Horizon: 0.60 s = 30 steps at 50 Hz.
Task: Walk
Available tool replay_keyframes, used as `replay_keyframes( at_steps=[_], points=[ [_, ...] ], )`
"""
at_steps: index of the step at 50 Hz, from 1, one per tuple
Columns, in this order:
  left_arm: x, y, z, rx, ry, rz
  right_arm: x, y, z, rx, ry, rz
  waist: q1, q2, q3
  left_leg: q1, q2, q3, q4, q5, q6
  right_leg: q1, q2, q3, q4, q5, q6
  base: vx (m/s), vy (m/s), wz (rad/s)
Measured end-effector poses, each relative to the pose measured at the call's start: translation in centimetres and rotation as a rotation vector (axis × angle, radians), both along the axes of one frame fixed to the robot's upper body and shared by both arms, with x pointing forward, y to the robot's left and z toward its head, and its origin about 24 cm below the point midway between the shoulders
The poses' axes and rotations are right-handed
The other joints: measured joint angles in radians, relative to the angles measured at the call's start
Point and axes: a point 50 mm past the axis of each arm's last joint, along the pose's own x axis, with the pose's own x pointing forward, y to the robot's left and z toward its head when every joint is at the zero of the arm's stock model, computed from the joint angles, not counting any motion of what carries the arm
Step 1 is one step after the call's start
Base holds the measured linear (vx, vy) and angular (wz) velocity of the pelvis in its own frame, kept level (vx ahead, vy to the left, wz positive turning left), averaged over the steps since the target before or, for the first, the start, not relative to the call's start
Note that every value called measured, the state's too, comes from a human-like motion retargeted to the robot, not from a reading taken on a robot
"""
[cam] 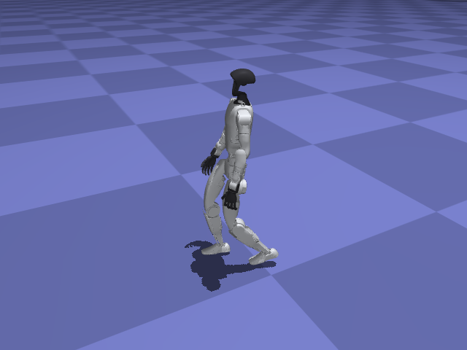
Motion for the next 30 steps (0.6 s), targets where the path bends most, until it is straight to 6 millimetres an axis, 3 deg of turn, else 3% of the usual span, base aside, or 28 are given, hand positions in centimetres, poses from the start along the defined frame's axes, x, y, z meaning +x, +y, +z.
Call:
replay_keyframes(
  at_steps=[4,9,14,19,23,30],
  points=[
    [0.0,0.8,0.2,0.03,-0.005,-0.004,0.5,0.2,0.2,0.004,-0.017,0.029,0.006,0.016,0.005,-0.079,0.093,0.063,0.197,-0.003,0.0,0.039,0.043,-0.01,-0.038,-0.01,-0.015,0.26,-0.07,-0.3],
    [3.4,1.5,0.8,0.067,-0.138,-0.017,0.7,0.1,0.2,-0.009,-0.011,0.048,0.023,0.014,0.019,-0.197,0.168,0.129,0.354,-0.055,0.03,0.072,0.058,-0.017,-0.075,-0.026,-0.016,0.2,-0.05,-0.26],
    [7.8,1.1,2.0,0.066,-0.303,-0.047,0.4,0.1,-0.1,-0.023,0.023,0.056,0.037,-0.015,0.038,-0.285,0.146,0.168,0.321,-0.143,0.066,0.098,0.028,-0.014,-0.082,-0.053,0.007,0.17,-0.02,-0.29],
    [10.4,0.0,2.9,0.033,-0.407,-0.076,-0.5,0.0,-0.4,-0.027,0.072,0.065,0.041,-0.036,0.05,-0.307,0.069,0.161,0.12,-0.169,0.072,0.124,-0.009,0.002,-0.087,-0.074,0.038,0.18,0.03,-0.43],
    [11.1,-0.8,3.1,0.005,-0.43,-0.092,-1.2,-0.3,-0.5,-0.031,0.106,0.074,0.034,-0.045,0.048,-0.282,0.007,0.131,-0.07,-0.124,0.067,0.144,-0.033,0.024,-0.108,-0.084,0.057,0.21,0.06,-0.56],
    [9.6,-1.8,2.2,-0.017,-0.361,-0.105,-2.1,-0.9,-0.6,-0.036,0.131,0.067,0.011,-0.041,0.037,-0.204,-0.031,0.124,-0.23,-0.07,0.078,0.172,-0.045,0.067,-0.12,-0.115,0.073,0.2,0.09,-0.62]
  ],
)
